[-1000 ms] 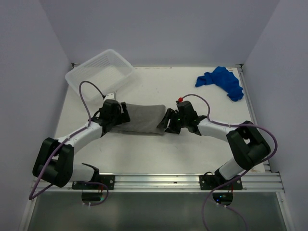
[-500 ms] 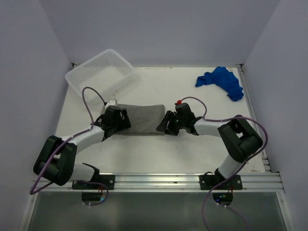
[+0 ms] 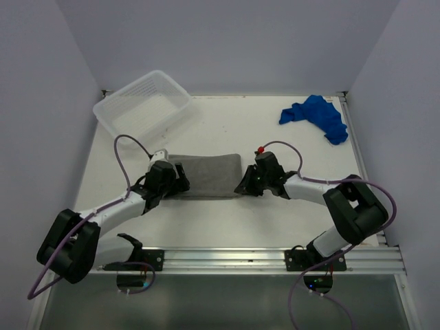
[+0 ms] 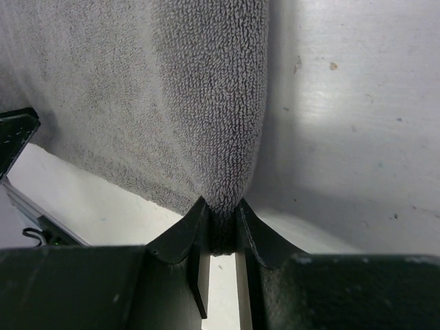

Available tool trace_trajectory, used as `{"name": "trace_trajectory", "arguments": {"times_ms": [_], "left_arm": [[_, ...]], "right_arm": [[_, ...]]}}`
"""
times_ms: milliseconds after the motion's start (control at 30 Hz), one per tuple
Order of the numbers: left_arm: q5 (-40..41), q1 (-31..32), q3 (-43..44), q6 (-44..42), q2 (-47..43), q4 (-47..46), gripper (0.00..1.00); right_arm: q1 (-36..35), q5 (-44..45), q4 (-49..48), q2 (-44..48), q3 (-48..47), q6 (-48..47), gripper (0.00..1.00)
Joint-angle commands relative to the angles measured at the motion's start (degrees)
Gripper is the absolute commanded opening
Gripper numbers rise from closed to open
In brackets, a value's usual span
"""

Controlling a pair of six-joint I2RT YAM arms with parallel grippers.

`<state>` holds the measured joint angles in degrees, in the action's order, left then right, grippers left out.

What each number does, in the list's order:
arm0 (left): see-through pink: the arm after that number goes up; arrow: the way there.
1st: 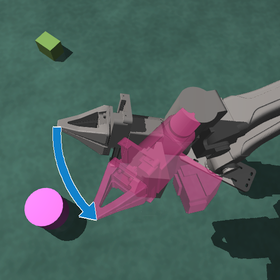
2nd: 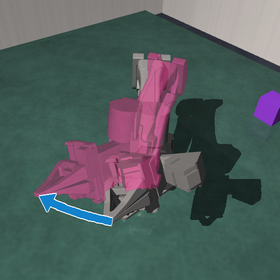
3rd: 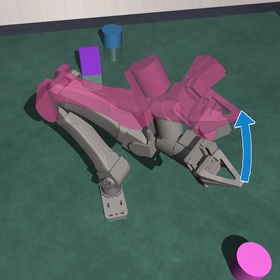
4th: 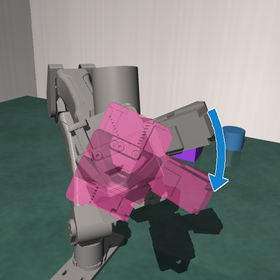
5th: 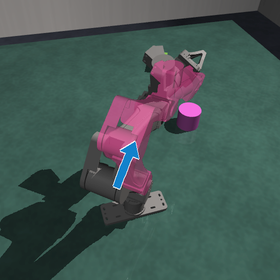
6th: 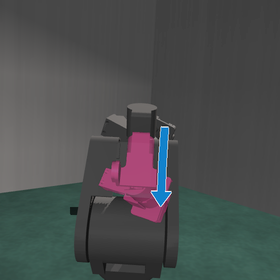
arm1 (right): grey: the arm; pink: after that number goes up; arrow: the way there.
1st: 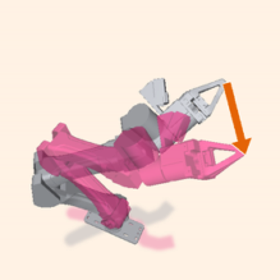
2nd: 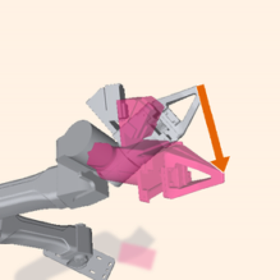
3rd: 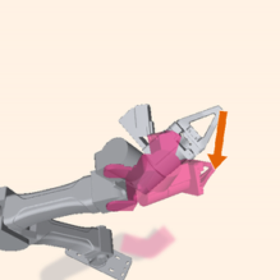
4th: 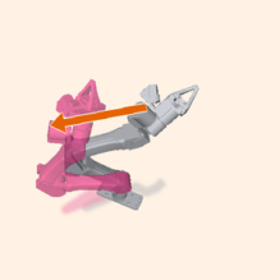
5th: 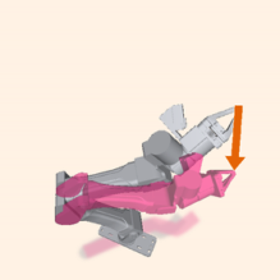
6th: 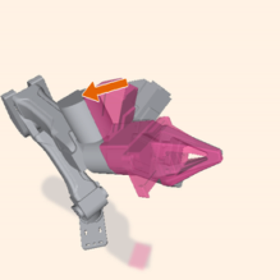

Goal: Roll the towels
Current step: Fold the towel

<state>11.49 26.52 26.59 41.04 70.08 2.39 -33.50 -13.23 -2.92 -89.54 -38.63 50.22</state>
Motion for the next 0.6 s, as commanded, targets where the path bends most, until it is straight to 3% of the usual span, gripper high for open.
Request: {"name": "trace_trajectory", "arguments": {"times_ms": [0,267,567], "left_arm": [[2.31,1.25,-2.68,3.34,-3.19,2.79,0.90],[6.09,7.22,-3.83,8.18,-10.40,7.27,0.90],[12.85,12.76,3.20,7.22,-10.06,12.36,0.92]], "right_arm": [[0.19,4.97,7.13,4.19,1.10,-5.47,0.14],[0.10,2.78,8.98,6.22,2.24,-9.87,0.01],[0.19,1.98,9.42,5.25,1.98,-13.30,0.00]]}}
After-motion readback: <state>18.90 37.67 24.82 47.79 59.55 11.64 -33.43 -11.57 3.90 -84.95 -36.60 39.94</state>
